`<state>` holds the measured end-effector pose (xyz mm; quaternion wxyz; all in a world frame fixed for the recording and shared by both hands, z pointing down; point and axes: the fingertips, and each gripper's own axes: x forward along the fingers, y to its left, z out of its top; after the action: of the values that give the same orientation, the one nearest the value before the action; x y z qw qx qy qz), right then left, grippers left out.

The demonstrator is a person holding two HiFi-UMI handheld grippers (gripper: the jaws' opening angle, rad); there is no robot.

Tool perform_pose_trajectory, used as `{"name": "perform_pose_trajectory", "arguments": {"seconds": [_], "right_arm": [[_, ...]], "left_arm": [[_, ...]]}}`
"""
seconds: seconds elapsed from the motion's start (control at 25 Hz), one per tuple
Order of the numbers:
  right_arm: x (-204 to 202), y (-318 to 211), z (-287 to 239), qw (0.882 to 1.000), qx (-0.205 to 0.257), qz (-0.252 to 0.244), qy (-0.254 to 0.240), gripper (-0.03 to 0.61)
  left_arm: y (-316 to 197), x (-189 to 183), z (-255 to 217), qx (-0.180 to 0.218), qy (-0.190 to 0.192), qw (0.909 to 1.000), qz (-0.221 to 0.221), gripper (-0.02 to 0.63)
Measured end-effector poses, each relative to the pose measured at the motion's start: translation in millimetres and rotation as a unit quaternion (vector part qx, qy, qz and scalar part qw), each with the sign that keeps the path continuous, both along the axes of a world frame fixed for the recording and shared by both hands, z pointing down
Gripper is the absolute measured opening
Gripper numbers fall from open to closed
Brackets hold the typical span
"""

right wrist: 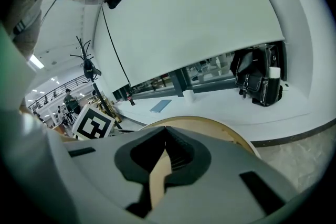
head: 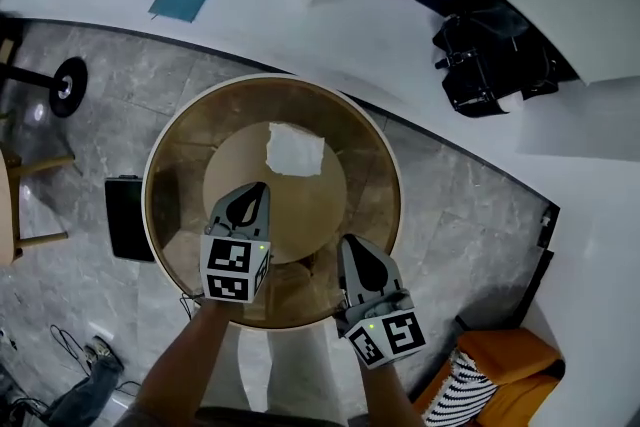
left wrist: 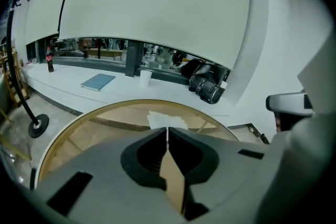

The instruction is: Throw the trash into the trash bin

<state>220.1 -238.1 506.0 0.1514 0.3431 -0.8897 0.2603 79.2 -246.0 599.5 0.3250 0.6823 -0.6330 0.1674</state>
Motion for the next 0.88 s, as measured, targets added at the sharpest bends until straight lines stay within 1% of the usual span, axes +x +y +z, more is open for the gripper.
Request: {"name": "perform_pose_trajectory", "arguments": {"seconds": [0.2, 0.24, 0.28, 0.32, 0.4, 0.52, 0.68, 0.88], "right_arm": [[8.6, -5.8, 7.5, 1.0, -0.011, 0.006, -0.004, 0.018], [9.2, -7.9, 9.1, 1.0, -0.012, 0.006, -0.004, 0.018], [9.5, -10.4, 10.7, 1.0, -0.013, 0.005, -0.004, 0.018], [9.7, -13.2, 12.2, 1.0, -0.015, 0.004, -0.003, 0.018], [10.2, -18.9, 15.2, 1.0, -0.017, 0.003, -0.001, 0.018], [12.2, -27.4, 20.7, 1.0, -0.02, 0.001, 0.002, 0.018], [16.0, -37.3, 33.9, 1.0, -0.028, 0.0, 0.005, 0.018], [19.7, -44.1, 54.5, 0.999, -0.043, -0.004, 0.01, 0.018]], "left_arm": [[-15.8, 5.9, 7.6, -0.004, -0.005, 1.0, 0.006, 0.026], [-19.5, 6.4, 9.7, -0.005, -0.007, 1.0, 0.005, 0.047], [-23.5, 6.9, 12.1, -0.006, -0.008, 0.9999, 0.005, 0.097], [-27.5, 7.3, 14.7, -0.007, -0.01, 0.9999, 0.005, 0.129], [-35.4, 8.6, 20.0, -0.009, -0.012, 0.9999, 0.007, 0.165], [-46.4, 11.8, 29.4, -0.012, -0.015, 0.9998, 0.011, 0.184], [-60.1, 14.7, 47.9, -0.02, -0.031, 0.9991, 0.02, 0.2], [-73.5, 17.7, 74.0, -0.031, -0.04, 0.9984, 0.024, 0.212]]}}
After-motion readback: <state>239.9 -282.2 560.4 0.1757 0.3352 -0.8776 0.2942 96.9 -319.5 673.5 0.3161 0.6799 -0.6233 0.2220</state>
